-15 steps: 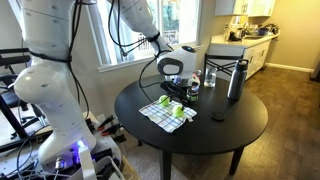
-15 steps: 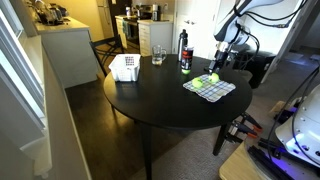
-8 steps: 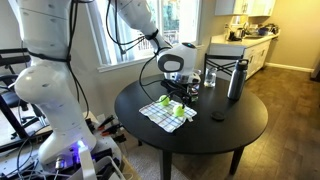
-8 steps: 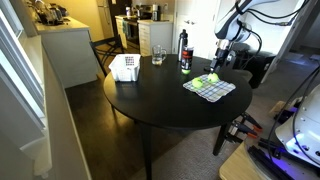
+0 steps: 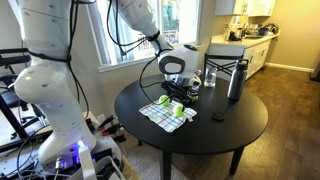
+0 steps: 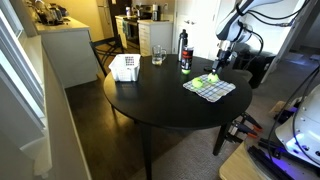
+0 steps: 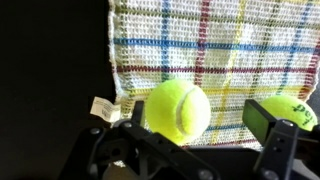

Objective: Put the green ball on the right into the glass container

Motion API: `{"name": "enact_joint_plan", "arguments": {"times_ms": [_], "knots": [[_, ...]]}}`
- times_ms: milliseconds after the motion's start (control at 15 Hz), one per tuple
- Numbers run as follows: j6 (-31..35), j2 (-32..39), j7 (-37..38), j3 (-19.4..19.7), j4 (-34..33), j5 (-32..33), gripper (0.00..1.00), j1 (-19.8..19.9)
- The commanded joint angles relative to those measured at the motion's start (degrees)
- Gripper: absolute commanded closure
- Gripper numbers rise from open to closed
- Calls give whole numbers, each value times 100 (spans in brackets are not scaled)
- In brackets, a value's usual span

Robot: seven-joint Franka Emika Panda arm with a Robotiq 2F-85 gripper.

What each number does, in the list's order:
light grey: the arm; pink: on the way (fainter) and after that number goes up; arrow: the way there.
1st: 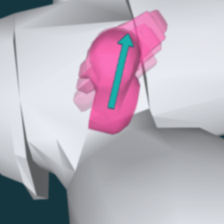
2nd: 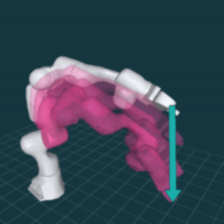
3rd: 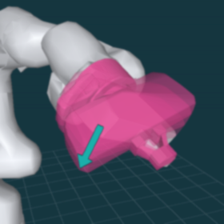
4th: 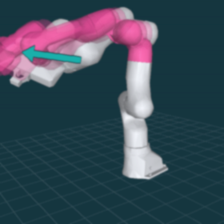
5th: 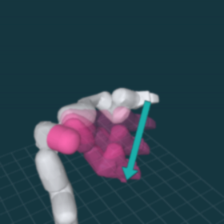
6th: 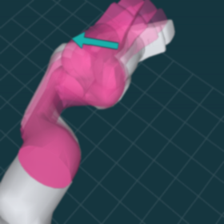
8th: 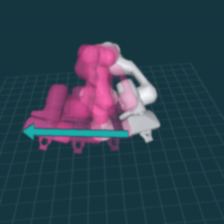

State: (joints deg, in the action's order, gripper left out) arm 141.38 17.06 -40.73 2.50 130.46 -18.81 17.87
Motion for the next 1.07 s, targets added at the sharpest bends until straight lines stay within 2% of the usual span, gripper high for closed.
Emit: {"name": "enact_joint_plan", "arguments": {"times_ms": [0,400,467,600,800,1000], "knots": [[91,249,-316,-84,-174,-272,0,107],[79,611,-270,-120,-479,-242,0,196],[80,655,-327,-159,-512,-273,25,238],[56,694,-351,-200,-547,-269,32,281],[42,734,-356,-265,-599,-285,53,342],[20,633,-405,-328,-576,-330,57,400]]}}
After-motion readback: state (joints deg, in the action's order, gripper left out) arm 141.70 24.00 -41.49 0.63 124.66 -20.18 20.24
